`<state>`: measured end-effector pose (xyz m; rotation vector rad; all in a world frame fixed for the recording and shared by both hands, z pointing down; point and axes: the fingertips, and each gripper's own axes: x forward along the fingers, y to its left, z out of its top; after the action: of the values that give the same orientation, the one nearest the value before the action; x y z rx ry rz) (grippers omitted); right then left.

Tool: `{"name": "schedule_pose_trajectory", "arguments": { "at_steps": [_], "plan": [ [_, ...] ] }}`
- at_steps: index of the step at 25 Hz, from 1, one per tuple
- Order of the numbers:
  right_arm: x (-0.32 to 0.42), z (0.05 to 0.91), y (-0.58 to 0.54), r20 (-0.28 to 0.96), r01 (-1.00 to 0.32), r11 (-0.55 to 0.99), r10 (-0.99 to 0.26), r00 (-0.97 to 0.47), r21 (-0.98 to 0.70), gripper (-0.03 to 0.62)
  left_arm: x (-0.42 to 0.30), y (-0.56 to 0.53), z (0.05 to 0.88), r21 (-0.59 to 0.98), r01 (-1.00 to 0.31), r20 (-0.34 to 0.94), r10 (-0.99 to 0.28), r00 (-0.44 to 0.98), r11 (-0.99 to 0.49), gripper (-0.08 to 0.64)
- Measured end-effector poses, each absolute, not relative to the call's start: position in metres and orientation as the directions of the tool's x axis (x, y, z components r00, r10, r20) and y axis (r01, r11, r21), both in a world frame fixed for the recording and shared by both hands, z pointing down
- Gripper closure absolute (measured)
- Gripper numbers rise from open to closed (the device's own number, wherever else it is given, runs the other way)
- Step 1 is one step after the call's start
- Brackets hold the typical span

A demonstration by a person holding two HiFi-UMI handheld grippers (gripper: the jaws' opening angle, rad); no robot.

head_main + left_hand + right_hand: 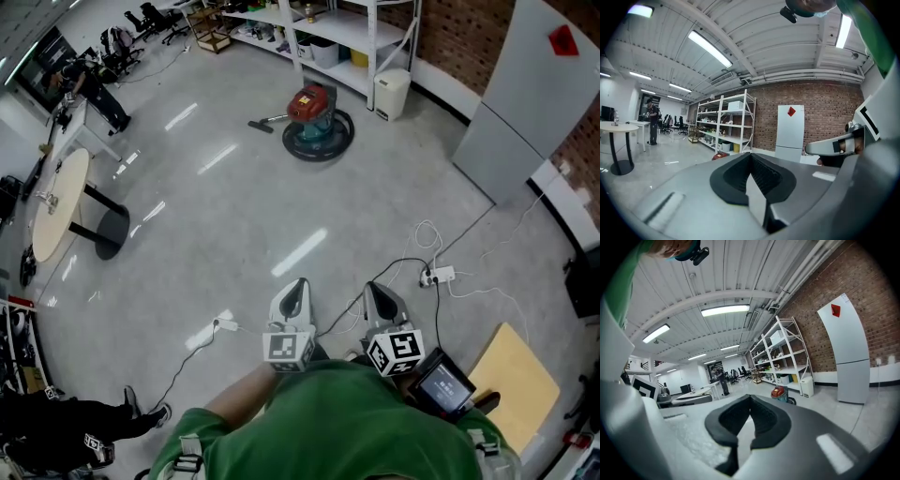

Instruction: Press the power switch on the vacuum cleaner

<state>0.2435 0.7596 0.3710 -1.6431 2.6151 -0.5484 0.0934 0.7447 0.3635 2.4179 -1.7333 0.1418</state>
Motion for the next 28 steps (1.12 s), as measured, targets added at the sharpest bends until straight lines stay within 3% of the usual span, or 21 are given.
{"name": "schedule_pose_trajectory", "arguments": {
  "at_steps": [13,28],
  "plan": [
    [0.173,0.363,0.637,0.213,-0.904,0.364,-0.887,-0.410,-0.225,0.589,0.018,0.619,0.365,0.148,-0.924,0.112,-0.923,0.369,-0.352,0.554],
    [0.056,0.366,0.510,0.266,-0.894,0.416,-0.854,-0.447,-0.168,0.591,-0.111,0.506,0.379,0.179,-0.947,0.139,-0.946,0.293,-0.267,0.554]
  ]
}}
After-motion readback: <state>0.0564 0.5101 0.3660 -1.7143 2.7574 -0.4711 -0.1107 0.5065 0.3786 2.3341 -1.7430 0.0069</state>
